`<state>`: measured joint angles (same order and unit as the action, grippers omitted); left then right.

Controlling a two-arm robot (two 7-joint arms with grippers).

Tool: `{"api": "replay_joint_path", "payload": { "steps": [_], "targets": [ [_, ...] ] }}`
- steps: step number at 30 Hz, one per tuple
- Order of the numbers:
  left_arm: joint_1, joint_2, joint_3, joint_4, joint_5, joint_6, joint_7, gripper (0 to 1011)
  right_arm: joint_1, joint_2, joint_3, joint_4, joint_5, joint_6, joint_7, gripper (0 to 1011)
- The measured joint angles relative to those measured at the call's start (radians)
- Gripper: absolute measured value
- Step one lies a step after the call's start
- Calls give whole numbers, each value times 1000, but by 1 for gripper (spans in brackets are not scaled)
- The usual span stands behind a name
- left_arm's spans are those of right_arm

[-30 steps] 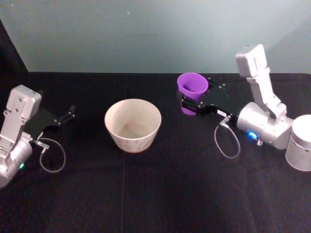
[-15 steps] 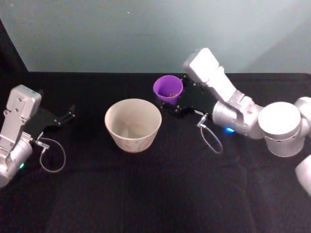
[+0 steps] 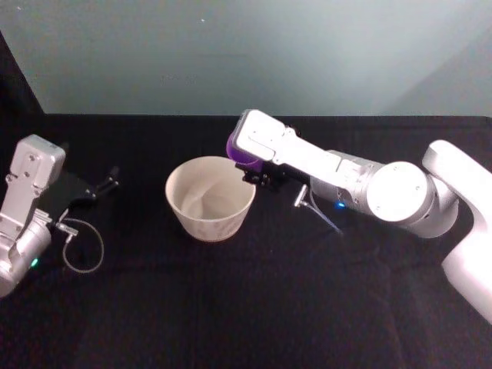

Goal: Pick up the cup and pour the mung beans from the cup into the bowl.

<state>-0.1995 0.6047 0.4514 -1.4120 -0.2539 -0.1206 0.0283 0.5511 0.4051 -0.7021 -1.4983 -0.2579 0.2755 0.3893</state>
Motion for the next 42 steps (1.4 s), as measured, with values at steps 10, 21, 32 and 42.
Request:
{"api": "replay_joint_path", "payload": {
  "steps": [10,21,32,42],
  "targets": [
    [0,0,0,0,0,0,0,1000,58,-13,-77,10,-145,42,31,721],
    [0,0,0,0,0,0,0,1000,103,-36,-155,31,-295,63,45,721],
    [0,0,0,0,0,0,0,1000,124,-58,-204,40,-412,102,61,721],
    [0,0,0,0,0,0,0,1000,138,-76,-234,39,-495,140,87,722]
  ]
}}
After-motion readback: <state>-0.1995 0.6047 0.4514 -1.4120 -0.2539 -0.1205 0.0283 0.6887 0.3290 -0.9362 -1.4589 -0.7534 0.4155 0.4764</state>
